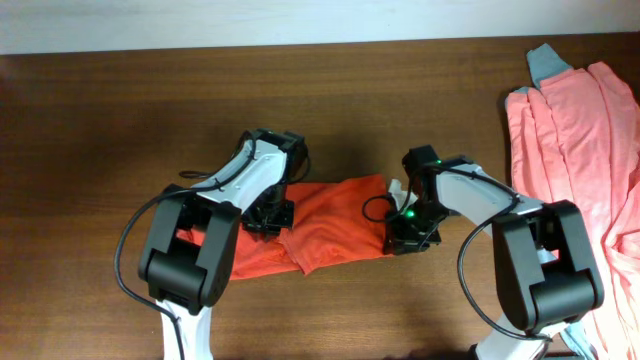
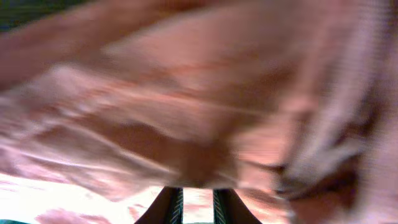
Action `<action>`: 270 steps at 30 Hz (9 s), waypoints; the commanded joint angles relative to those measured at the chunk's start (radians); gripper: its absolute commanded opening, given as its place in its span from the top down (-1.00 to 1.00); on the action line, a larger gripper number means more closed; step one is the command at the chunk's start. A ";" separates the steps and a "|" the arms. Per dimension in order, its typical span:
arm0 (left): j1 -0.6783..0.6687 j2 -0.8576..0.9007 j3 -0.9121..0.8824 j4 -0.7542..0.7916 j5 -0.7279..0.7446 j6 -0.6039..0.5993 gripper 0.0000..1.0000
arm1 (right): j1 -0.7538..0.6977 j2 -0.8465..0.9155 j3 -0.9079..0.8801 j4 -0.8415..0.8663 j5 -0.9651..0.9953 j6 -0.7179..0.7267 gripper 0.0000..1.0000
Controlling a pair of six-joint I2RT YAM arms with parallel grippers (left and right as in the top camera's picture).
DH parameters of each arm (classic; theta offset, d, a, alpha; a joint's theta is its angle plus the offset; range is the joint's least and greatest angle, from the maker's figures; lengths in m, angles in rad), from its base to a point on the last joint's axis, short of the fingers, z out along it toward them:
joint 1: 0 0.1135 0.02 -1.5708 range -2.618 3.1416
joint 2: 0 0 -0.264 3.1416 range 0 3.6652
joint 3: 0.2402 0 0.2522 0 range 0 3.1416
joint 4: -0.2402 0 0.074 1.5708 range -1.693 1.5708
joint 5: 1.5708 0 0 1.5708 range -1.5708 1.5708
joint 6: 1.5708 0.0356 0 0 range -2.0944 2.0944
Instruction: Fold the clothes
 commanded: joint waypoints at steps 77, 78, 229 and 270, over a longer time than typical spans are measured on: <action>0.709 -0.346 -0.016 0.016 0.113 0.154 0.99 | -0.111 -0.302 0.253 -0.285 0.321 -0.078 0.08; 0.700 -0.346 0.020 -0.019 0.133 0.154 0.99 | -0.111 -0.302 0.253 -0.285 0.321 -0.078 0.08; 0.360 -0.248 -0.178 0.311 0.023 0.071 0.17 | 0.636 0.072 0.284 0.394 -0.272 0.356 0.22; 0.346 -0.172 -0.257 0.227 0.455 0.250 0.30 | 0.309 0.120 0.299 -0.020 0.064 0.071 0.13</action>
